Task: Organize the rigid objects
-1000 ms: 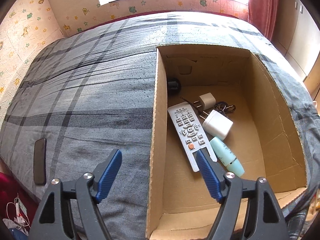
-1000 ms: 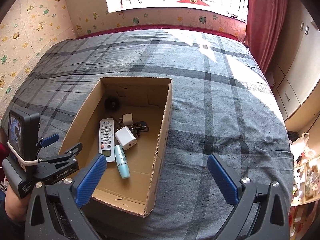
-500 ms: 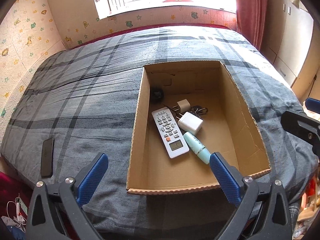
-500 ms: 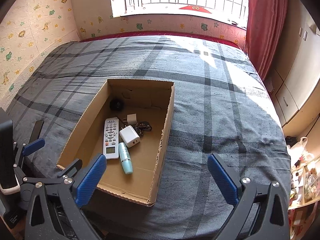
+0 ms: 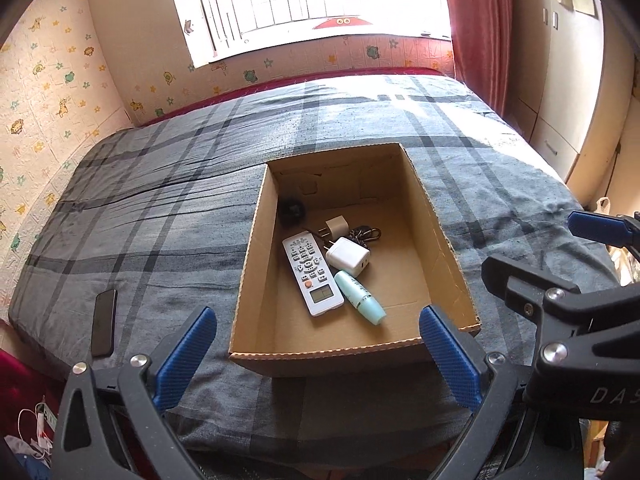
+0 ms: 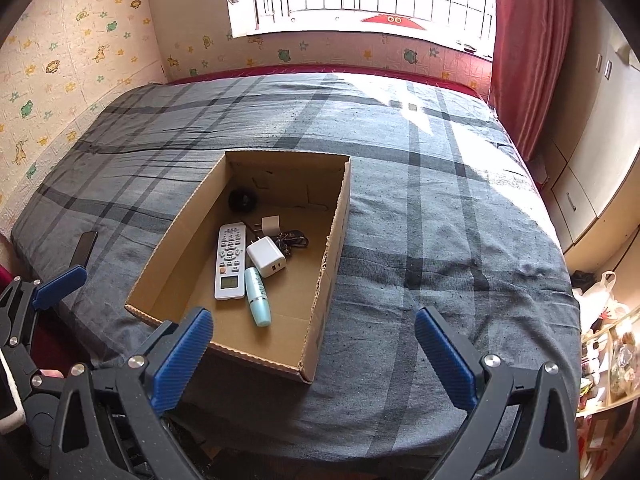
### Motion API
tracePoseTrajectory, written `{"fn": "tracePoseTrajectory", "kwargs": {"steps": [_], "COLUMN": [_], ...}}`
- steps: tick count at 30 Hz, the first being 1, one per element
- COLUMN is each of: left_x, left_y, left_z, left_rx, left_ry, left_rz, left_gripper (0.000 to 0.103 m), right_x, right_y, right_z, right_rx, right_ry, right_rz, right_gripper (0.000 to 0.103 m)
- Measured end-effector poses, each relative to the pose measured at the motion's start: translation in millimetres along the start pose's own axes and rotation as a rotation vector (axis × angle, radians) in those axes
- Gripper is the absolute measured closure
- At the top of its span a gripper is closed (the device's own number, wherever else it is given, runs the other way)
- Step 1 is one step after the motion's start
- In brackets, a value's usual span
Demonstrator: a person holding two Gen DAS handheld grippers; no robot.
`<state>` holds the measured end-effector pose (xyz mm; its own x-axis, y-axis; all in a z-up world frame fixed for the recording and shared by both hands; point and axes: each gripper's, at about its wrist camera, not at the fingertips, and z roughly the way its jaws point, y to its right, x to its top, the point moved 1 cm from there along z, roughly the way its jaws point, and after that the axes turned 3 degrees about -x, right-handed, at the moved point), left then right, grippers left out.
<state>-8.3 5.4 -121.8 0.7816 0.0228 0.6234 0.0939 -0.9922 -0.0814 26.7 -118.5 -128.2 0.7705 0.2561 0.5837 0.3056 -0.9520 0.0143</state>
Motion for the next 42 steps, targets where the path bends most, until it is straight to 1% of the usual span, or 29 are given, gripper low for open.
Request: {"fn": "tracePoseTrajectory", "kwargs": {"steps": [2, 8, 16, 25, 34, 42], "left_x": [0, 0, -1, -1, 0, -2], "left_y": [1, 4, 5, 7, 7, 7], "left_z": [-3, -9, -15, -22, -27, -27], "left_rx": [-0.009, 0.001, -0.010, 0.008, 0.010, 0.012], "left_ry": [0.007, 0.022, 0.031, 0.048, 0.062, 0.061], "left_rz": [-0.003, -0.004, -0.013, -0.007, -0.004, -0.003], "left_gripper": [0.000, 0.000, 0.000, 0.000, 0.000, 0.000], "right_x": [-1, -3, -5, -7, -8, -10], "right_y": [1, 1, 2, 1, 3, 3], "right_z": [-1, -7, -16, -22, -29, -29], "right_rx": [0.000, 0.004, -0.003, -0.005, -0.007, -0.008], "right_ry": [0.001, 0.008, 0.023, 0.039, 0.056, 0.054], "right_rz": [0.001, 0.002, 0.011, 0.010, 0.015, 0.015], "right_gripper": [0.000, 0.000, 0.000, 0.000, 0.000, 0.000]}}
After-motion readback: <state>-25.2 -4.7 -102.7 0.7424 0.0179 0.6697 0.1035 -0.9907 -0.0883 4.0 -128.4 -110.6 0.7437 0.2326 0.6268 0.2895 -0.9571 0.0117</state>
